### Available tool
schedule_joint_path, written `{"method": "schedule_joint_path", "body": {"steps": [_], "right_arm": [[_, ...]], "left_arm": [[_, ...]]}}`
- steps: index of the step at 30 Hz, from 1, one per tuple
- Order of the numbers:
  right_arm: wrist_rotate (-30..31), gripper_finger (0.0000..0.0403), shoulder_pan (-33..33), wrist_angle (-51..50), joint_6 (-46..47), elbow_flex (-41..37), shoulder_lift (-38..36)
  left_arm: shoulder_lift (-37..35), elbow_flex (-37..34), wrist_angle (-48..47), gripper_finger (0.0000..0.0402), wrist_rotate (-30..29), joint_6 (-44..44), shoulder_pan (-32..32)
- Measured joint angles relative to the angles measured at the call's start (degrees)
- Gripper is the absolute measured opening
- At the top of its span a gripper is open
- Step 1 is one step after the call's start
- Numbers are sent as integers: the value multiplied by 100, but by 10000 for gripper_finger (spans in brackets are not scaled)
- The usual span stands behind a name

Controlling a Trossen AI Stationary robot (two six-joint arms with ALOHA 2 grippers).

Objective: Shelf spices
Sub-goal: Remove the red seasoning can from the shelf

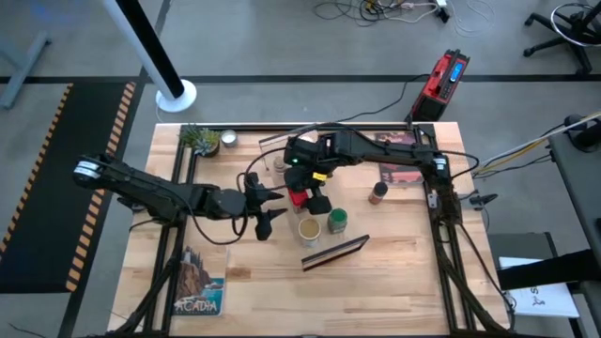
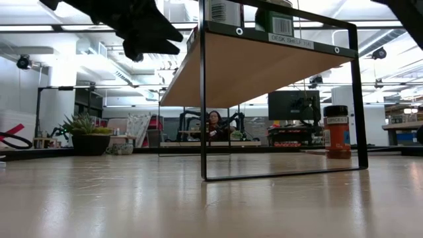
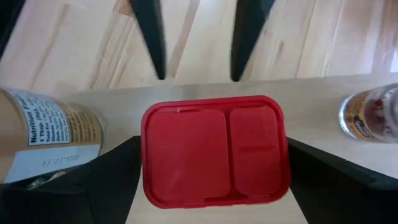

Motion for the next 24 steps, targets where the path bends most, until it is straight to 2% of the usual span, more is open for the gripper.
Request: {"method": "schedule_joint_path", "body": {"steps": [6,21,24], "right_arm": [[54,343,52,-772,-56,1053,659],[186,343,150,-745,55,1069,728],[186,343,150,-742,53,1069,752]], "left_arm": [[59,43,-131,192,-1,-19,11],[-455,39,-1341,192,3,-364,-90],[-464,39,-1542,192,154,-367,-200]]}}
